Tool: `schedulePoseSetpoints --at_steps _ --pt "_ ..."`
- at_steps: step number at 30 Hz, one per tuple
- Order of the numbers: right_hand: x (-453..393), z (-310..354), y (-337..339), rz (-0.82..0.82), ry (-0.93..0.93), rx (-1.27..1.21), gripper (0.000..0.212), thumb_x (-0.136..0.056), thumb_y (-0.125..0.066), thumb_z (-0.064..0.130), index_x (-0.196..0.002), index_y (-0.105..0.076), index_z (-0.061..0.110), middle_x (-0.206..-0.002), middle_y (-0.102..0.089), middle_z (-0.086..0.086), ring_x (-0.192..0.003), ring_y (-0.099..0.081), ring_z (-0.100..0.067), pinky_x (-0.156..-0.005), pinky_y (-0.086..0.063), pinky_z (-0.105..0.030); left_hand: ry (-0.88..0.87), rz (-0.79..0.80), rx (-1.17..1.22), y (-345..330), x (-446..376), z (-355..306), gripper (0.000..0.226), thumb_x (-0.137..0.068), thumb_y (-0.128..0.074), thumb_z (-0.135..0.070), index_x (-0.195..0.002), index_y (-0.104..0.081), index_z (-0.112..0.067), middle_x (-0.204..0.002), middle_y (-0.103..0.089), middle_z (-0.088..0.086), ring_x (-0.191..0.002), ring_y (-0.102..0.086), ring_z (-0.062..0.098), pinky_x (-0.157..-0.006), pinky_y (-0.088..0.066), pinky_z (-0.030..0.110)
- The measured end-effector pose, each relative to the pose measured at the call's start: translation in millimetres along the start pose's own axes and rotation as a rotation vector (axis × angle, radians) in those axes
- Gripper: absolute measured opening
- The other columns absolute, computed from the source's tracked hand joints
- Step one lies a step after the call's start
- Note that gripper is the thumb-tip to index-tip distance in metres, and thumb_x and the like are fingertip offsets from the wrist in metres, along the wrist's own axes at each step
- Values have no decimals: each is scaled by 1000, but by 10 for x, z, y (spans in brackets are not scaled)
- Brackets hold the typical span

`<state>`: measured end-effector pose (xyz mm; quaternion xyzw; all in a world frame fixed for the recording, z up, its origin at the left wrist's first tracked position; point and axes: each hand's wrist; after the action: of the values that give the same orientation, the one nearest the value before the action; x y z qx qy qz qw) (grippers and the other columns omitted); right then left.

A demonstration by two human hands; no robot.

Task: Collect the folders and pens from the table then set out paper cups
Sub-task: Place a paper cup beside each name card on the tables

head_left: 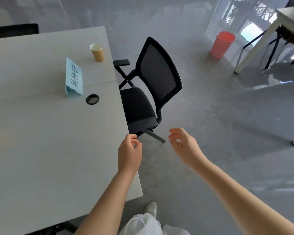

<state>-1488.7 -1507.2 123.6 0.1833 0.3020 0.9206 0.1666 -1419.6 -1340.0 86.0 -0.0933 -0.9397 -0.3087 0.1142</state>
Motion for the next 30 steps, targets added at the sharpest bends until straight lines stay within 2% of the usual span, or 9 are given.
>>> schedulePoseSetpoints --at_steps 2,9,14,20,23,27,30 --pt "-219 1 100 33 12 -6 24 -96 -49 14 -119 -57 14 -105 -65 3 -98 -58 -9 -89 -45 -21 5 -13 0 -115 -151 -121 27 -95 -49 -15 -121 -58 -14 -109 -65 1 -92 -56 17 -75 -39 23" --pt "-1057 -174 547 149 100 4 24 -96 -50 19 -120 -56 17 -109 -67 2 -110 -59 -14 -98 -48 -35 69 -100 -11 -661 -568 -495 27 -96 -49 -16 -122 -57 -16 -101 -62 -5 -89 -57 12 -64 -38 13" --pt "-1776 -333 1124 218 201 10 23 -96 -50 18 -119 -57 16 -106 -66 5 -108 -60 -11 -97 -49 -34 149 -194 -6 -1306 -870 -995 28 -94 -48 -15 -120 -57 -18 -99 -63 -7 -92 -61 13 -75 -47 27" --pt "-2599 -428 1846 312 272 44 26 -96 -50 20 -121 -56 20 -105 -65 9 -109 -60 -12 -96 -49 -34 241 -257 56 -2012 -1167 -1748 29 -95 -47 -15 -122 -57 -16 -107 -65 -4 -87 -60 10 -76 -50 28" --pt "-3016 -363 2028 340 312 58 26 -96 -51 20 -121 -56 18 -105 -66 7 -108 -60 -14 -97 -48 -35 246 -312 64 -2147 -1338 -1981 28 -95 -50 -15 -122 -58 -16 -106 -65 -5 -93 -62 14 -83 -53 34" --pt "-3552 -183 2045 409 355 49 27 -97 -49 22 -123 -55 19 -109 -66 6 -111 -58 -12 -99 -48 -35 284 -432 89 -2103 -1680 -2063 27 -96 -51 -14 -122 -58 -14 -110 -62 -5 -102 -60 14 -83 -50 28" --pt "-3889 12 1930 489 392 57 29 -98 -48 23 -126 -54 21 -107 -62 9 -109 -58 -11 -93 -48 -27 317 -505 110 -2030 -1958 -2054 28 -97 -50 -15 -123 -58 -15 -113 -61 -6 -106 -59 13 -82 -48 26"
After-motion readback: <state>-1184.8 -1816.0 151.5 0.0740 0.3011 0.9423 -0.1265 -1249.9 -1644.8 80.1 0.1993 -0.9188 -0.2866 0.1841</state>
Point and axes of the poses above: each hand's wrist, its own x-axis away from the middle knuckle, its own y-axis out of the back of the hand, z = x × y
